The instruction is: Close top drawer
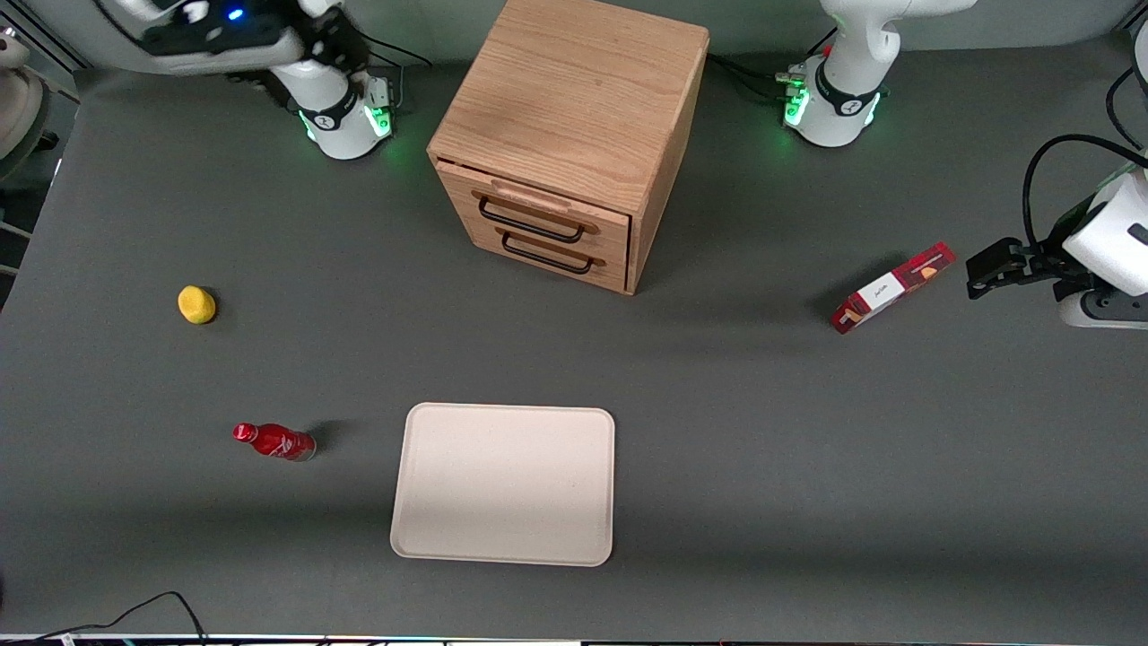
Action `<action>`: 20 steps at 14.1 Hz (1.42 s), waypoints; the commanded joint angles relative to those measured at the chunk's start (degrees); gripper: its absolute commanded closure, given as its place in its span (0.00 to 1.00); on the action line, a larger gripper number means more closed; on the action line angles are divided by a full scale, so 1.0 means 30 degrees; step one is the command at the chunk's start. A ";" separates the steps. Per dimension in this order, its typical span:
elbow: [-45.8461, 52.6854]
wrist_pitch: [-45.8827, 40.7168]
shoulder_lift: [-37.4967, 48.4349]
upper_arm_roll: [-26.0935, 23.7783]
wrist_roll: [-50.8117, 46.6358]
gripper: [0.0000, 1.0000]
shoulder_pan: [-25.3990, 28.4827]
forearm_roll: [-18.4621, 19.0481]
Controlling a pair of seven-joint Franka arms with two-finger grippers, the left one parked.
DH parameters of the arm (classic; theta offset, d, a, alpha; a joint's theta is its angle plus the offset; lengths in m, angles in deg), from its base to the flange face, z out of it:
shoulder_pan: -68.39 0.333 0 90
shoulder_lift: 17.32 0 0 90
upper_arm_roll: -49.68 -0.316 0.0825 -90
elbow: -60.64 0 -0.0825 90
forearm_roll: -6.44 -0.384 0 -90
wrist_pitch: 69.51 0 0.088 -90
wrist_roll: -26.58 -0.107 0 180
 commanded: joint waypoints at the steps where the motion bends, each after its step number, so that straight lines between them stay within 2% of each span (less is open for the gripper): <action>1: -0.0256 0.0173 -0.0786 0.2297 -0.1101 0.00 -0.0071 0.1363; 2: -0.0285 0.0203 -0.1108 0.3235 -0.1101 0.00 -0.0042 0.1511; 4: -0.0343 0.0697 -0.1782 0.4264 -0.0927 0.00 -0.0100 0.2737; 6: -0.1479 0.1983 -0.1727 0.4941 0.1986 0.00 -0.0071 0.2888; 11: -0.5373 0.4912 -0.0091 0.5939 0.3172 0.00 -0.0305 0.2918; 12: -0.6021 0.5239 0.0436 0.6143 0.4394 0.00 -0.0305 0.2918; 15: -0.6058 0.5242 0.0531 0.6525 0.4963 0.00 -0.0305 0.2714; 17: -0.5416 0.5301 -0.0170 0.7517 0.5196 0.00 -0.0247 0.2684; 20: -0.4621 0.5096 -0.0759 0.7638 0.5345 0.00 -0.0276 0.2626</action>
